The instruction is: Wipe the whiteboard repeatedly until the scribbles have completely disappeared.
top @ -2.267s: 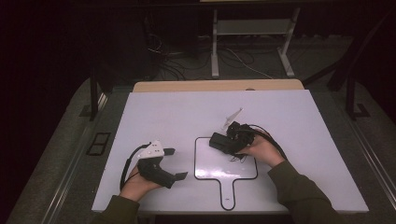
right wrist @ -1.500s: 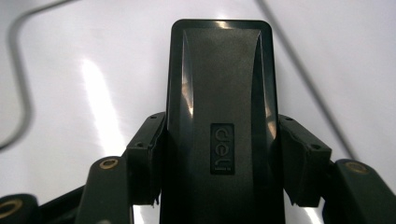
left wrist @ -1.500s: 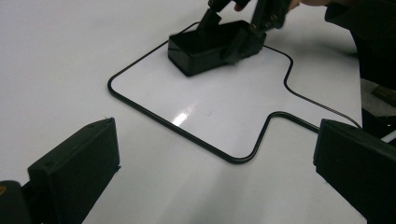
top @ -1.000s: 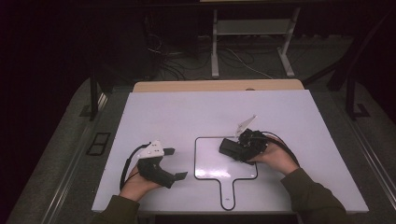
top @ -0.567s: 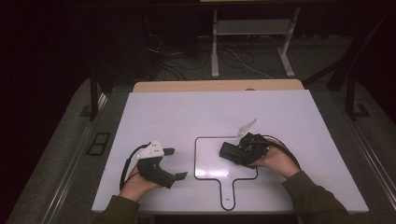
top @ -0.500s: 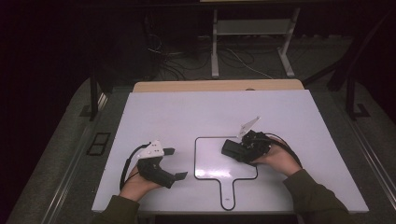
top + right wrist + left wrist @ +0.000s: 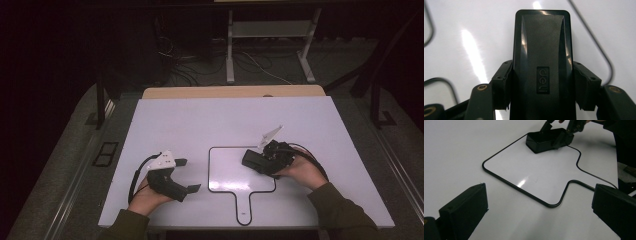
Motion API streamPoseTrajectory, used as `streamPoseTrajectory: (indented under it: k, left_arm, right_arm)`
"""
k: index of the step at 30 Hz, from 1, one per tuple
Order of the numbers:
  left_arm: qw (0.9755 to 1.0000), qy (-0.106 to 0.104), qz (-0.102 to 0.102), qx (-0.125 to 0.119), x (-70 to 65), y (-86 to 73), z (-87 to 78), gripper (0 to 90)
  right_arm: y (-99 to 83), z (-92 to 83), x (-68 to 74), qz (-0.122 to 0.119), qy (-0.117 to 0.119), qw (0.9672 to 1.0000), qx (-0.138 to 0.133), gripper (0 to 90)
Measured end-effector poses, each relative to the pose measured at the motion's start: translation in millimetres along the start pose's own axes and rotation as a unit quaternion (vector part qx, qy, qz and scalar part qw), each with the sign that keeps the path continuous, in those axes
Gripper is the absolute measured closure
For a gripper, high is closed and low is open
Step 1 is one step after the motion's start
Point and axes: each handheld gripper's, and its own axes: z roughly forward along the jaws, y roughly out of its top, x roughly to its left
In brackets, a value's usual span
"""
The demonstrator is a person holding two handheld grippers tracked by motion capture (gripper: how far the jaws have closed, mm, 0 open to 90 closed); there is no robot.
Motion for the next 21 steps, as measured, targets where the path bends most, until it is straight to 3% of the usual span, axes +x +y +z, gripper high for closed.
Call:
streamPoseTrajectory:
  k: [5,8,21]
  left_arm:
    - [1.0,-0.001,0.0,0.0,-0.4,0.4,0.4,0.0]
    - [1.0,0.0,0.001,0.0,-0.4,0.4,0.3,0.0]
    - [1.0,0.0,0.0,0.002,-0.3,0.3,1.5,0.0]
  right_arm:
    - [0.2,-0.2,21.1,-0.028,0.015,0.9995,0.0,38.9]
    - [0.1,-0.6,25.6,-0.029,0.022,0.9993,0.0,38.9]
    - [0.6,1.9,-27.3,0.037,-0.009,0.9992,-0.01,38.9]
